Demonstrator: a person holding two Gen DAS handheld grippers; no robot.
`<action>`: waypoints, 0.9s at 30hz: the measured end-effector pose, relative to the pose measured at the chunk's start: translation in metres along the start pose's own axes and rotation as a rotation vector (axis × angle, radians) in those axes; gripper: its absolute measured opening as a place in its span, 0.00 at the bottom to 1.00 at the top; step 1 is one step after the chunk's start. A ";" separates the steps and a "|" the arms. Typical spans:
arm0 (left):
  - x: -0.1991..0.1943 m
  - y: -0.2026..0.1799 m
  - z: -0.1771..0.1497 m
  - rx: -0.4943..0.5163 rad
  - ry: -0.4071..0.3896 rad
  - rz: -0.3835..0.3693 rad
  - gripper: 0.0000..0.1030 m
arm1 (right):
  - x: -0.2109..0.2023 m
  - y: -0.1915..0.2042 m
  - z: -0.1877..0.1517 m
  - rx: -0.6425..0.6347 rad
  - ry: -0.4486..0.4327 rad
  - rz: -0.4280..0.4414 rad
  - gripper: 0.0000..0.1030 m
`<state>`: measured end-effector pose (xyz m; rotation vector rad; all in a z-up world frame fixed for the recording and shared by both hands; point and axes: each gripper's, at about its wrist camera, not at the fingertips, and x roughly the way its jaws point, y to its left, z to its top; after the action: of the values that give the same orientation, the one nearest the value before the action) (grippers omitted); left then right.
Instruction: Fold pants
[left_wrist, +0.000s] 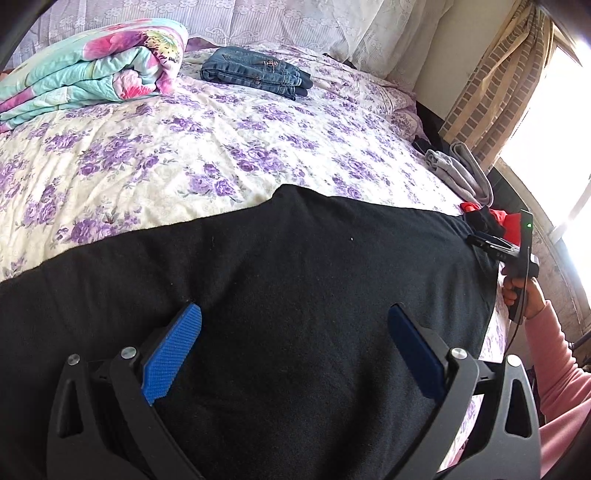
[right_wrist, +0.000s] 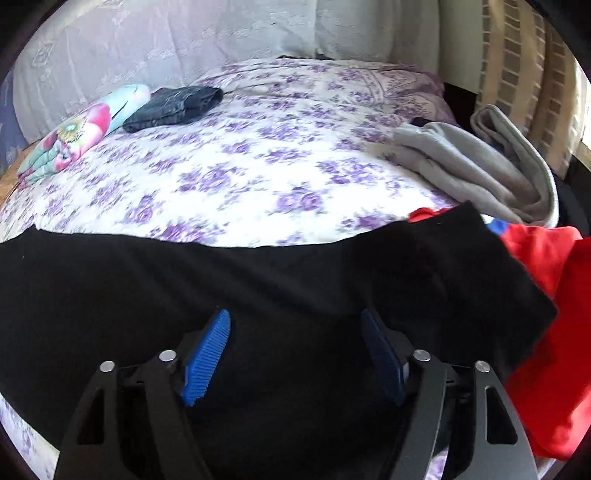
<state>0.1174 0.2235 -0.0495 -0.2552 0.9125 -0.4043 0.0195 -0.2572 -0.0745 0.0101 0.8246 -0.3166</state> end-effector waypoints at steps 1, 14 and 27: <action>0.000 0.000 0.000 -0.002 -0.002 -0.001 0.96 | -0.008 0.001 0.001 -0.014 -0.026 -0.011 0.70; -0.003 -0.001 -0.002 -0.018 -0.016 -0.011 0.96 | -0.009 -0.082 0.023 0.020 -0.010 0.093 0.36; -0.003 0.000 -0.002 -0.018 -0.018 -0.006 0.96 | -0.044 0.007 0.002 -0.187 -0.114 0.034 0.60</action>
<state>0.1144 0.2249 -0.0489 -0.2774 0.8984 -0.3991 -0.0048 -0.2387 -0.0416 -0.1671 0.7379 -0.2055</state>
